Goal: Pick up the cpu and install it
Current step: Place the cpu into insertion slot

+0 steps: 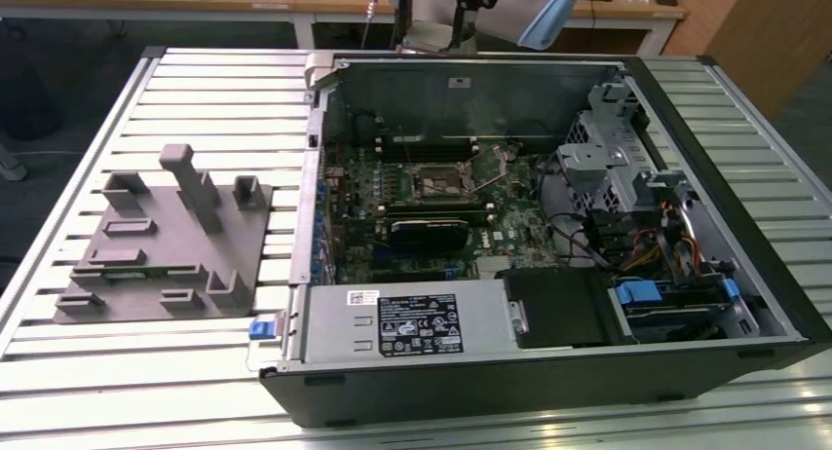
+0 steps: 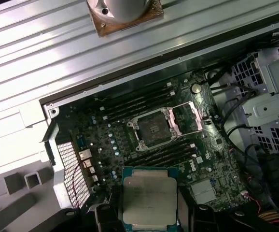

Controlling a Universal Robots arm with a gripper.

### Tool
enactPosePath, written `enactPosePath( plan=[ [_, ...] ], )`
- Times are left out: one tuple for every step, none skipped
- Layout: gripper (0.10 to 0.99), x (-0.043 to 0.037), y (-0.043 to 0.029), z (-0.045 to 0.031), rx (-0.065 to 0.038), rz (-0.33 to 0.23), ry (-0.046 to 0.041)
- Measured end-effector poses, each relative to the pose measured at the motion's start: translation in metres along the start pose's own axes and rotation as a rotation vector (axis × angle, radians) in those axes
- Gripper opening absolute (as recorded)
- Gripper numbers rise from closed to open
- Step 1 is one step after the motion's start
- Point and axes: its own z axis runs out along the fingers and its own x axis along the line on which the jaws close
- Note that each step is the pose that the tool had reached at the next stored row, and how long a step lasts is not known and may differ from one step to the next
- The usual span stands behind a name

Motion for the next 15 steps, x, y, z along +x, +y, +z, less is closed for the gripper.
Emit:
enactPosePath(
  plan=[
    [0.537, 0.0000, 0.0000, 0.0001, 0.000, 0.005, -0.0002],
    [0.537, 0.0000, 0.0000, 0.0001, 0.000, 0.011, -0.0004],
    [0.537, 0.0000, 0.0000, 0.0001, 0.000, 0.017, -0.0007],
    [0.537, 0.0000, 0.0000, 0.0001, 0.000, 0.023, -0.0010],
    [0.537, 0.0000, 0.0000, 0.0002, 0.000, 0.029, -0.0012],
    [0.537, 0.0000, 0.0000, 0.0002, 0.000, 0.035, -0.0014],
    [0.537, 0.0000, 0.0000, 0.0002, 0.000, 0.041, -0.0017],
    [0.537, 0.0000, 0.0000, 0.0002, 0.000, 0.048, -0.0020],
    [0.537, 0.0000, 0.0000, 0.0002, 0.000, 0.054, -0.0023],
    [0.537, 0.0000, 0.0000, 0.0003, -0.001, 0.061, -0.0025],
    [0.537, 0.0000, 0.0000, 0.0003, -0.001, 0.068, -0.0028],
    [0.537, 0.0000, 0.0000, 0.0003, -0.001, 0.075, -0.0031],
    [0.537, 0.0000, 0.0000, 0.0004, -0.001, 0.081, -0.0034],
    [0.537, 0.0000, 0.0000, 0.0004, -0.001, 0.087, -0.0036],
    [0.537, 0.0000, 0.0000, 0.0004, -0.001, 0.094, -0.0038]
  ],
)
